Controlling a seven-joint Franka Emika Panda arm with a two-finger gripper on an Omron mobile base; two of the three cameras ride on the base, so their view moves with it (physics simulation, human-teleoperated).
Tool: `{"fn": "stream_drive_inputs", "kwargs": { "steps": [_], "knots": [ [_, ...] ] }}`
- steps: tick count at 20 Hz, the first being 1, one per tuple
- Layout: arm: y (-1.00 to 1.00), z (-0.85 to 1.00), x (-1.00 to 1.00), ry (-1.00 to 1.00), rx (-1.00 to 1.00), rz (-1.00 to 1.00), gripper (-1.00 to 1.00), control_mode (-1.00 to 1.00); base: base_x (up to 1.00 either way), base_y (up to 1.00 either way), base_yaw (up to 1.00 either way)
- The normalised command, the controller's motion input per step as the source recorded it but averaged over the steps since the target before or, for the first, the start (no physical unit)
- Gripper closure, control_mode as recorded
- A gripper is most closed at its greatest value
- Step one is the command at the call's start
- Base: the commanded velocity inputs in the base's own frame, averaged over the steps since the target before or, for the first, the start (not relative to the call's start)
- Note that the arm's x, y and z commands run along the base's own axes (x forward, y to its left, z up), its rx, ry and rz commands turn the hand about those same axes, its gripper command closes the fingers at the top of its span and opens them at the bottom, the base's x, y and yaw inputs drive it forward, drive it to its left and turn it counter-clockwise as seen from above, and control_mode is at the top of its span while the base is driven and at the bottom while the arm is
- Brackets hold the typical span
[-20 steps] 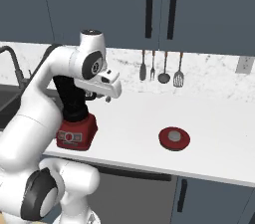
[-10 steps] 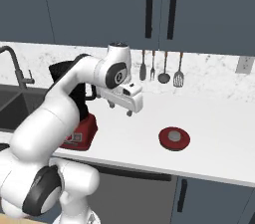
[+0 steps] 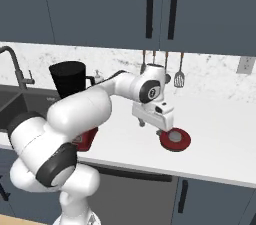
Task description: Close the lid blender by securely placing the lid on top.
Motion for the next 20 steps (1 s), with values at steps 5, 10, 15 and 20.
{"fn": "stream_drive_inputs", "kwargs": {
  "steps": [5, 10, 15, 20],
  "knots": [
    [-0.68, -0.41, 0.47, 0.04, 0.0, -0.01, -1.0, -1.0, 0.0, 0.0, 0.0],
    [-0.44, -0.27, 0.31, 0.0, 0.0, 0.0, -1.0, -1.0, 0.0, 0.0, 0.0],
    [-0.04, -0.53, 0.33, 0.0, 0.0, 0.0, -1.0, -1.0, 0.0, 0.0, 0.0],
    [0.0, -0.51, 0.28, -0.04, 0.0, 0.0, -1.0, -1.0, 0.0, 0.0, 0.0]
  ]
}}
